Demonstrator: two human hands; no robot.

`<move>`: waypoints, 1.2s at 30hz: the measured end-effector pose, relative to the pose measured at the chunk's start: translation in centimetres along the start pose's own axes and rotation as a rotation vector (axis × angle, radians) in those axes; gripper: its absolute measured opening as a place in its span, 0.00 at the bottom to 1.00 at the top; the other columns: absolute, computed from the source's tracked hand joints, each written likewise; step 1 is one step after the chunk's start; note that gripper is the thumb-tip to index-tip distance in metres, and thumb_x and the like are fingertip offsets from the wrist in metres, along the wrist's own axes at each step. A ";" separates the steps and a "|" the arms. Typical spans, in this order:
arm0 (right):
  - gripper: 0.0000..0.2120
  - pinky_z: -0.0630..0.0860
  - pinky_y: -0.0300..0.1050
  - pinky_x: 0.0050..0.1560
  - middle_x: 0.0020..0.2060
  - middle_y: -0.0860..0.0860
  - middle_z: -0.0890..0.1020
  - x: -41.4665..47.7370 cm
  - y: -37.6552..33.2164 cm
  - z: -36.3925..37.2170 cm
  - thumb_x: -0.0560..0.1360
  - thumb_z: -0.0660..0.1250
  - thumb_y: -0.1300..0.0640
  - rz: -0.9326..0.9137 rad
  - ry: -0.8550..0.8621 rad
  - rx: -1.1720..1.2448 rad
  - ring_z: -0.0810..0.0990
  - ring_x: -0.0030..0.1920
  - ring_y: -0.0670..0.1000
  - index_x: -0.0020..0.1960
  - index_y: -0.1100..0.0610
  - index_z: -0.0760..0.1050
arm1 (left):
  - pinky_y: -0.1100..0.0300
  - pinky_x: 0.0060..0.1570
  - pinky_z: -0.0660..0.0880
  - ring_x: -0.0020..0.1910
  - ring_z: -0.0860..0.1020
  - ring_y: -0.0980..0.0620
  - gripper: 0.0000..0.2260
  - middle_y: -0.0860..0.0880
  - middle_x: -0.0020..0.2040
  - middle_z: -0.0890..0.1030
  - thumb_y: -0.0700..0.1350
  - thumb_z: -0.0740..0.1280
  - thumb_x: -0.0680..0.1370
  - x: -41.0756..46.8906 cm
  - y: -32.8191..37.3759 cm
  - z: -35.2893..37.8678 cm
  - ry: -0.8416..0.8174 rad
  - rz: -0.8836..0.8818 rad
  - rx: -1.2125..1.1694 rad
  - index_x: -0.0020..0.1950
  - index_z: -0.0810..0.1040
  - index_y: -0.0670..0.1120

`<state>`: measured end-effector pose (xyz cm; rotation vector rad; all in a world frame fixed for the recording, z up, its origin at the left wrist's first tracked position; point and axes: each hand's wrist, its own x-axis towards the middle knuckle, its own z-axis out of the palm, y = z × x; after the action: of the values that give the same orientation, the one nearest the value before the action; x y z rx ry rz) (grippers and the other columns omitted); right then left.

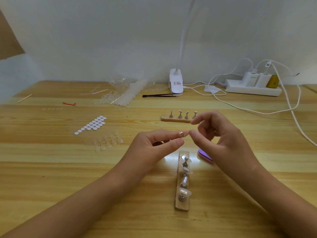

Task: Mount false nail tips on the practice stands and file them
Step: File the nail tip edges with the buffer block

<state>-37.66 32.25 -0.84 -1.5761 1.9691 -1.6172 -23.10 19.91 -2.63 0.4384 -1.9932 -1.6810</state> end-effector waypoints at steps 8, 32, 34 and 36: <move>0.04 0.72 0.37 0.45 0.42 0.46 0.76 -0.4 -0.6 0.1 0.72 0.73 0.57 -0.219 -0.102 -0.231 0.75 0.44 0.48 0.46 0.53 0.80 | 0.65 0.55 0.69 0.55 0.76 0.57 0.10 0.63 0.45 0.81 0.50 0.73 0.75 -0.3 -0.1 -0.2 0.126 0.238 0.545 0.55 0.84 0.60; 0.11 0.75 0.47 0.47 0.46 0.53 0.77 -1.2 -1.0 1.5 0.78 0.59 0.56 -0.422 -0.028 -0.501 0.74 0.45 0.49 0.47 0.62 0.77 | 0.65 0.45 0.73 0.42 0.80 0.58 0.04 0.60 0.38 0.83 0.45 0.73 0.75 -0.6 0.9 -0.1 0.179 0.282 0.559 0.47 0.87 0.53; 0.10 0.74 0.43 0.46 0.46 0.50 0.76 -1.5 -1.2 1.8 0.78 0.60 0.55 -0.405 -0.074 -0.422 0.74 0.45 0.48 0.47 0.60 0.76 | 0.63 0.45 0.76 0.43 0.81 0.57 0.04 0.59 0.39 0.84 0.46 0.73 0.75 -0.3 0.8 -0.7 0.186 0.216 0.489 0.48 0.87 0.52; 0.07 0.70 0.35 0.48 0.46 0.46 0.75 -1.7 -1.7 1.8 0.77 0.62 0.55 -0.388 -0.091 -0.297 0.74 0.45 0.44 0.47 0.56 0.76 | 0.61 0.47 0.77 0.45 0.81 0.57 0.06 0.58 0.41 0.85 0.46 0.73 0.75 0.0 0.6 -1.5 0.218 0.181 0.435 0.50 0.87 0.52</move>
<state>-34.68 32.60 -1.06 -2.2177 2.0228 -1.3775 -22.25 18.75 -1.86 0.5457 -2.1544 -1.0398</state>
